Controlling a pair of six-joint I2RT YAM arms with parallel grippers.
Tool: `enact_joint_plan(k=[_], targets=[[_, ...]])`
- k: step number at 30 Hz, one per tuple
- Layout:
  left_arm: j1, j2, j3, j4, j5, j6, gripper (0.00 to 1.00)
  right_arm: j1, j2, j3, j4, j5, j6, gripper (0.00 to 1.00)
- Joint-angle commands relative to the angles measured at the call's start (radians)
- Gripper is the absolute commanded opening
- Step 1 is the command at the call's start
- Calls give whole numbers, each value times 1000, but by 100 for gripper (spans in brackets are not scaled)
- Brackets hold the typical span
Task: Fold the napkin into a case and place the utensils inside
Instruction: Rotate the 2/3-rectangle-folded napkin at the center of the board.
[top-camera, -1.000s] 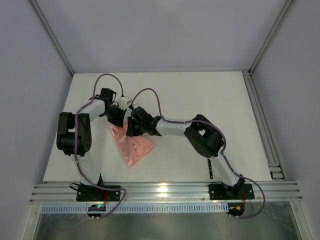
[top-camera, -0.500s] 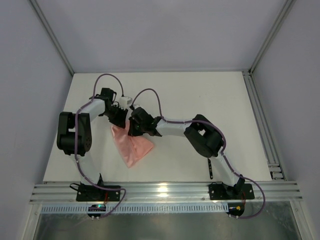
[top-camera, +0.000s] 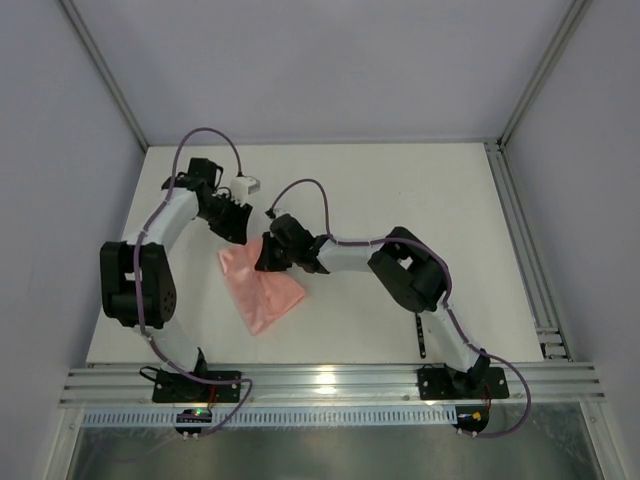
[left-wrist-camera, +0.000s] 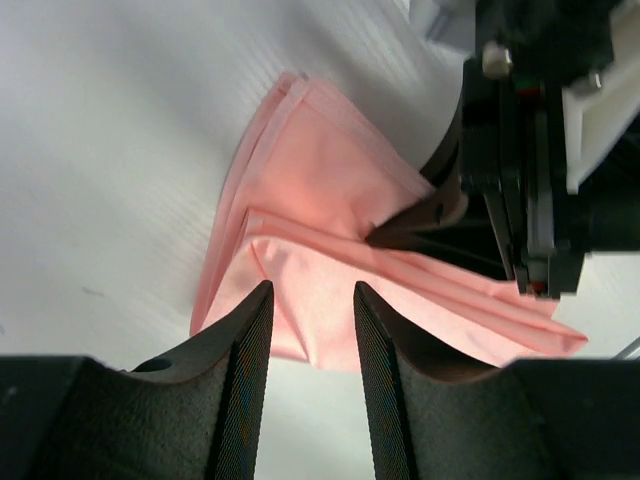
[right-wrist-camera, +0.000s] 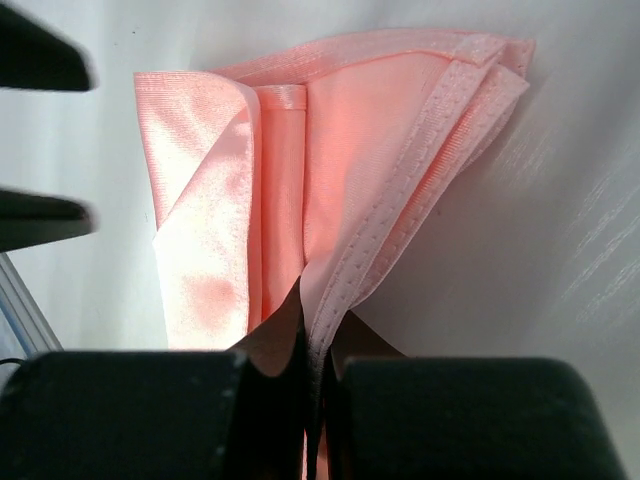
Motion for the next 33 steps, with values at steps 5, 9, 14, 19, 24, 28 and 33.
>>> enact_joint_plan(k=[5, 9, 14, 19, 24, 28, 33], targets=[[114, -137, -169, -193, -88, 83, 39, 0, 56, -64, -117, 35, -4, 4], [113, -79, -261, -165, -30, 73, 39, -2, 40, -70, -117, 34, -3, 7], [108, 11, -269, -58, 7, 25, 38, 1, -18, -84, -91, 44, -25, 23], [99, 37, -270, 0, 12, -6, 32, 10, -78, -61, -155, 73, -68, 27], [98, 42, -275, 31, 36, -26, 30, 30, -118, -30, -222, 123, -108, 28], [98, 41, -273, 30, 56, -26, 29, 52, -118, -14, -268, 139, -115, 33], [98, 44, -275, 28, 75, -27, 28, 67, -150, -10, -265, 185, -113, 38]])
